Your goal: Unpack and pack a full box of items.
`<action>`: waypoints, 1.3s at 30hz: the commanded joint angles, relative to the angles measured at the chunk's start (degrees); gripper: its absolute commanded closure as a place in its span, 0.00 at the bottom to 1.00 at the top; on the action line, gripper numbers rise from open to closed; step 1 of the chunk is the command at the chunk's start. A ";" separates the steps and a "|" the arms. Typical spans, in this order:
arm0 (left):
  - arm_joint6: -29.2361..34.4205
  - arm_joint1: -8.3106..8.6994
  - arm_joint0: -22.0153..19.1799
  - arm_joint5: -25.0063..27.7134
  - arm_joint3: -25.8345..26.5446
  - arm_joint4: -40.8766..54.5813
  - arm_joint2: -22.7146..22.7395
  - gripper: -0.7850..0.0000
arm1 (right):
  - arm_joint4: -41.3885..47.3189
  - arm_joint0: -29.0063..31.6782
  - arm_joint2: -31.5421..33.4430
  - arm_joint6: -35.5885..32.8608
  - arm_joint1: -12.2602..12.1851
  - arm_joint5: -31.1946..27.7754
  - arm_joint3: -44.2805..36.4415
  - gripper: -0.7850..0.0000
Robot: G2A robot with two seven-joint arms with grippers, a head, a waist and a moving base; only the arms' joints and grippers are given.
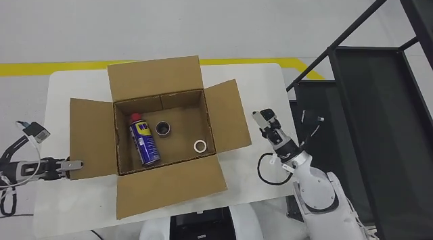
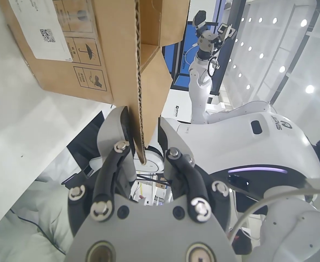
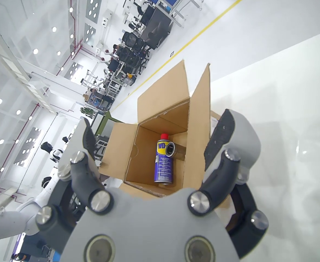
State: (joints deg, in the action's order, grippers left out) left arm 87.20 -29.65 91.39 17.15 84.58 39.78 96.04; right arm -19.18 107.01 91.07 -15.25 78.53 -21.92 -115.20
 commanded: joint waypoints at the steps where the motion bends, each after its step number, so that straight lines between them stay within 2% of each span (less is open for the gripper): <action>1: -0.17 0.25 -0.26 0.17 -0.13 0.20 -0.56 1.00 | -0.34 0.38 0.81 -1.09 -0.19 0.97 0.45 0.00; 6: -0.87 0.71 -1.03 0.86 -0.88 1.27 -1.89 1.00 | 0.77 -1.00 -1.90 -4.25 -0.37 1.77 4.67 0.00; 7: -0.84 0.78 -1.25 0.83 -0.92 1.70 -2.06 0.82 | 0.99 -1.37 -2.68 -4.03 -0.33 1.72 5.46 0.00; 8: -0.87 0.82 -1.51 0.86 -0.78 2.34 -2.18 0.04 | 0.37 -1.73 -3.42 -4.25 -0.35 1.59 6.01 0.00; 9: -0.66 0.83 -1.70 0.66 -0.46 3.37 -2.31 0.00 | 0.56 -2.02 -4.23 -4.16 -0.32 1.37 6.28 0.00; 21: -0.83 -0.50 -4.91 0.81 1.83 8.53 -3.11 0.00 | 5.95 -4.42 -11.66 -6.16 -0.32 -1.04 3.59 0.00; 32: -0.85 -3.28 -8.26 0.83 4.43 13.11 -6.04 0.00 | 4.00 -7.80 -18.09 -6.42 -0.30 -0.39 7.03 0.00; 39: -2.88 -5.39 -9.77 2.86 4.98 11.48 -9.40 0.00 | 1.67 -9.49 -20.99 -6.56 -0.39 0.51 11.07 0.00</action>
State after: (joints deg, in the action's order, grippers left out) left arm 84.65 -34.71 81.89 19.70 89.20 51.48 87.43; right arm -16.45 97.79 70.34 -21.77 78.19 -21.65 -104.67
